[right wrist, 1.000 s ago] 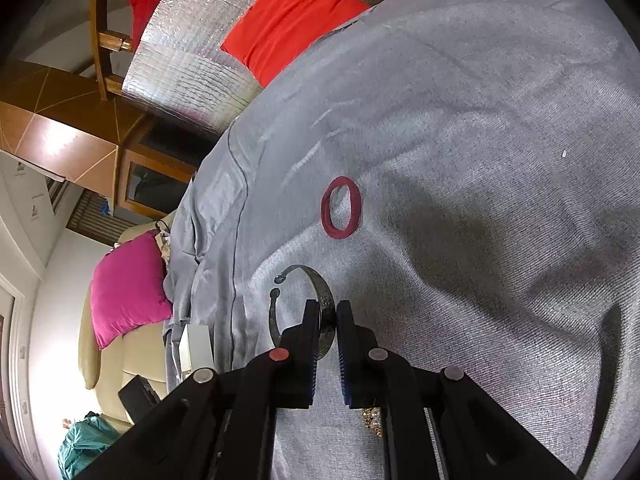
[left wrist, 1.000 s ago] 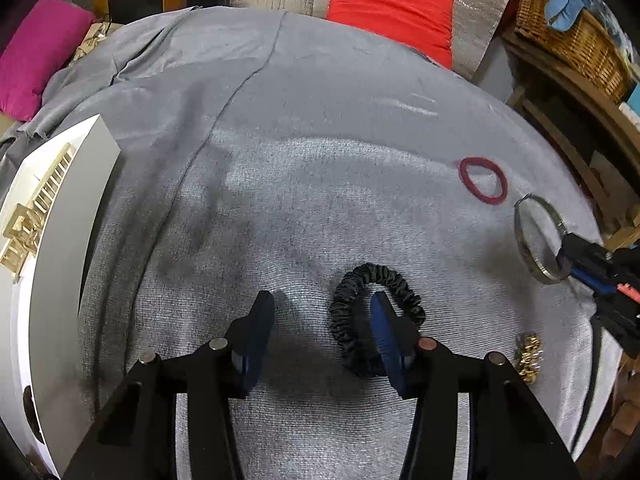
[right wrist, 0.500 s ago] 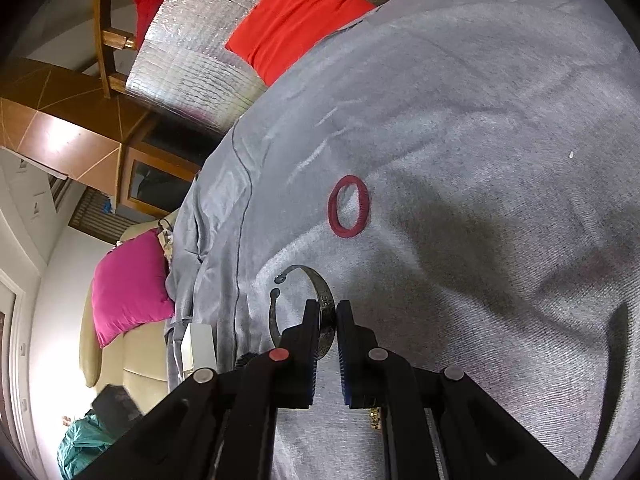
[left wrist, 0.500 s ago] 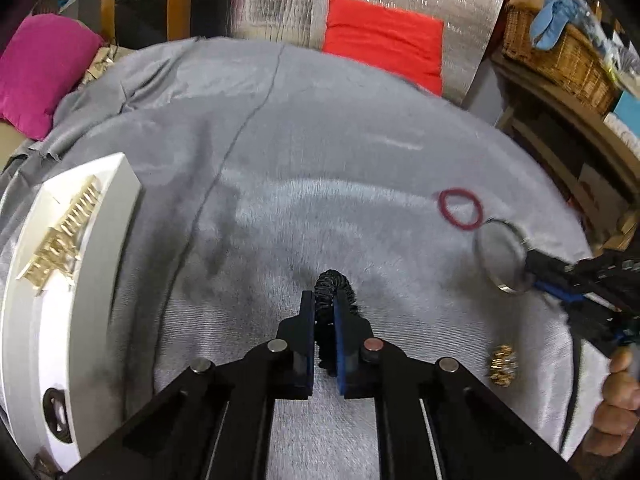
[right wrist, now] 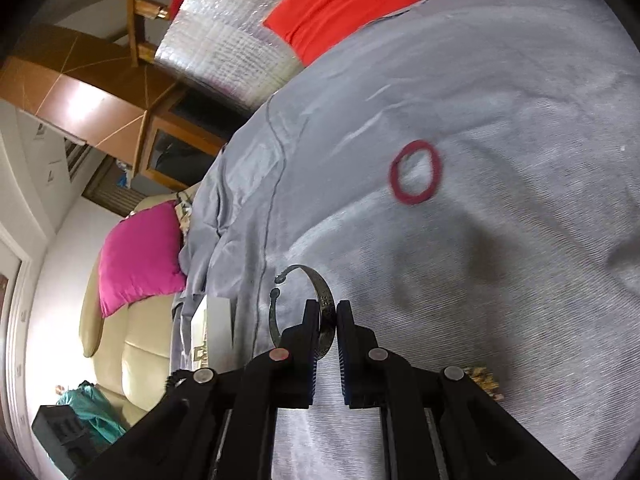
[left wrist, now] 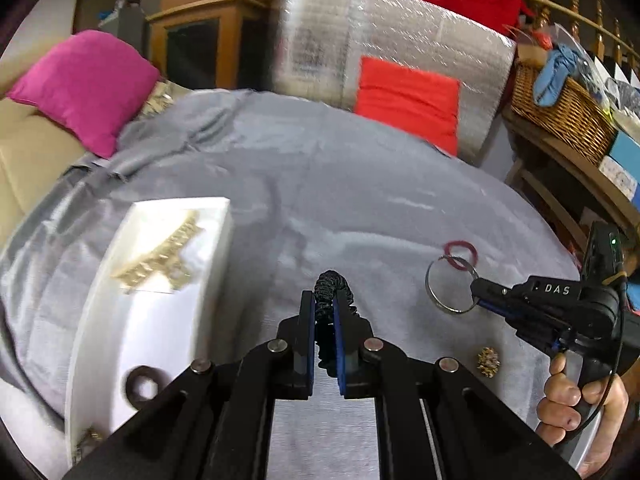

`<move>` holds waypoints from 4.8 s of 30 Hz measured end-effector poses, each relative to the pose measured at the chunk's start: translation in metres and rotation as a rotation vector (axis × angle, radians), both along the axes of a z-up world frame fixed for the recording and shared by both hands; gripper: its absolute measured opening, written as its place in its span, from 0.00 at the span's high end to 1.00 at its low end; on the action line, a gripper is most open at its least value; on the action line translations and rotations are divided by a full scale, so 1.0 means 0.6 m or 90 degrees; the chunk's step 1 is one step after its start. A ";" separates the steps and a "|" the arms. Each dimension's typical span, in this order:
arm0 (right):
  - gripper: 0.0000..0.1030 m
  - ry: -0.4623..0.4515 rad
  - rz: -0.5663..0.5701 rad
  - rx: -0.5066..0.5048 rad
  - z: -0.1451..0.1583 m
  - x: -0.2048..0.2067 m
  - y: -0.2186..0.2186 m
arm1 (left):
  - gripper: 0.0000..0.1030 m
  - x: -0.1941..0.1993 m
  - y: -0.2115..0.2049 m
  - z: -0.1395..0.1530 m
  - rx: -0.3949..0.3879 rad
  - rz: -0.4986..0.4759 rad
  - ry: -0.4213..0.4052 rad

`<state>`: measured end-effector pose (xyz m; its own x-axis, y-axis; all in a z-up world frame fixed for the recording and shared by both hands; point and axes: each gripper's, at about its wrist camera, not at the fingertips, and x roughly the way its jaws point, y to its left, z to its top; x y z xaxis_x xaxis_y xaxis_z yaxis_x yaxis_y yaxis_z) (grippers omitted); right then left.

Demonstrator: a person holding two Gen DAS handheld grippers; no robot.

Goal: Organize jewelry
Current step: 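Carry the bracelet in the left tool and bangle in the right tool to the box, then open the right tool to drop the bangle in the box while the left tool lowers the bracelet in, then move both open tools back toward the gold brooch and red hair tie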

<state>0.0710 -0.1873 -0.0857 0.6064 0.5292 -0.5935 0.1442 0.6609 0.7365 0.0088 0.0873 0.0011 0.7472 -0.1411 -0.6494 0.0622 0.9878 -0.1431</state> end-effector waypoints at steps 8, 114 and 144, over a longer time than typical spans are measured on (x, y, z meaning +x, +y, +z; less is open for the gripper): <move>0.91 -0.025 0.043 -0.003 0.007 0.000 0.069 | 0.92 -0.028 0.065 0.009 -0.009 0.055 -0.017; 0.88 -0.010 0.415 -0.253 0.006 0.064 0.562 | 0.91 -0.078 0.227 -0.161 -0.091 0.043 0.249; 0.88 -0.027 0.304 -0.197 0.055 0.024 0.366 | 0.43 -0.103 0.182 -0.083 0.056 0.064 0.089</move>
